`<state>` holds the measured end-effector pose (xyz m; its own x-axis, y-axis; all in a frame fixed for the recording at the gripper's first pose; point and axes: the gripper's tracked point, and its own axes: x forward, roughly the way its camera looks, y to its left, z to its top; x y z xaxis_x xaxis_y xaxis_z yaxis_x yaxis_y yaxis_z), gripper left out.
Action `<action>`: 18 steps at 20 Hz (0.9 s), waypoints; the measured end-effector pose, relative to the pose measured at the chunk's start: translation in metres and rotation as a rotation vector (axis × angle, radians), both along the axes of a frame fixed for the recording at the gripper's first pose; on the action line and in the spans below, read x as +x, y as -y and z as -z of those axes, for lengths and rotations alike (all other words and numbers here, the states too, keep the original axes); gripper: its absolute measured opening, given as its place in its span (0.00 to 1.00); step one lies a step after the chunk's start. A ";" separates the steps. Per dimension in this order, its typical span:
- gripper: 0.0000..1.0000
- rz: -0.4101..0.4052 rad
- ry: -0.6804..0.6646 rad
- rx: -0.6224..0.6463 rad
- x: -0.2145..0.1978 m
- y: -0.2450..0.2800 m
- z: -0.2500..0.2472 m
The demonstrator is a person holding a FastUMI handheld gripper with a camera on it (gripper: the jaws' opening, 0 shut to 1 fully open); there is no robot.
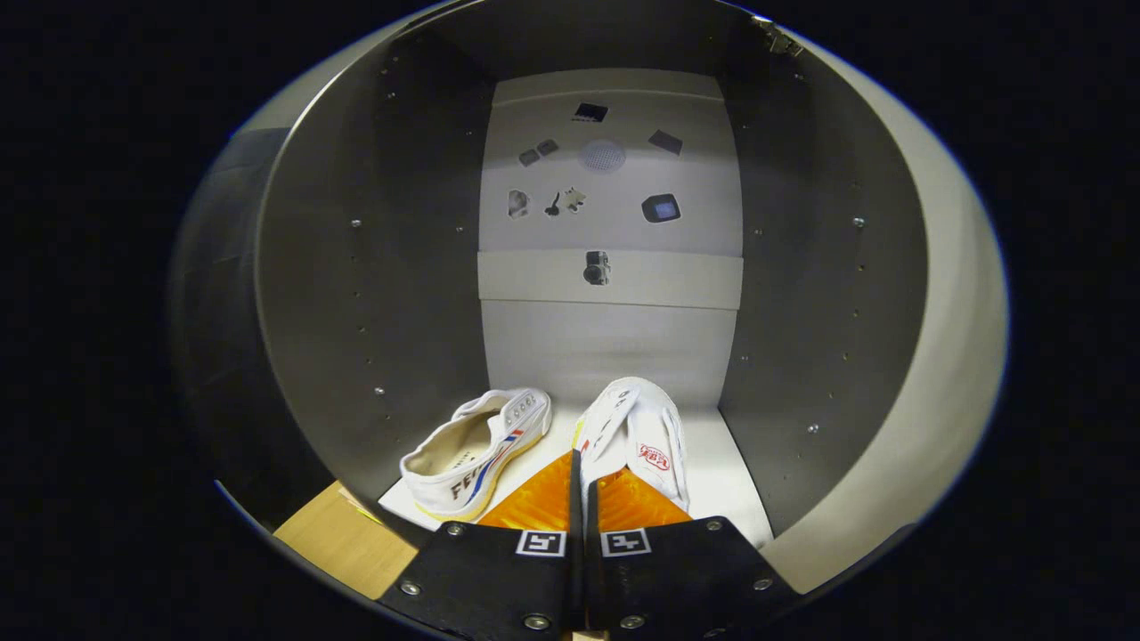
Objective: Open the shoe cabinet door, grab the shoes and put them into the shoe cabinet, then close the shoe cabinet door.
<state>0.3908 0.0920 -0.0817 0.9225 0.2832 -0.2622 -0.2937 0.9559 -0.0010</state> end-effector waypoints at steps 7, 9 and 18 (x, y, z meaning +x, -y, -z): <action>0.00 0.009 -0.061 -0.049 0.051 0.002 0.030; 0.00 0.015 -0.085 -0.069 0.058 0.003 0.041; 0.00 0.023 -0.120 -0.049 0.064 -0.011 0.054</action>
<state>0.4552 0.1026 -0.1355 0.8900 0.2462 -0.3838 -0.2723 0.9621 -0.0143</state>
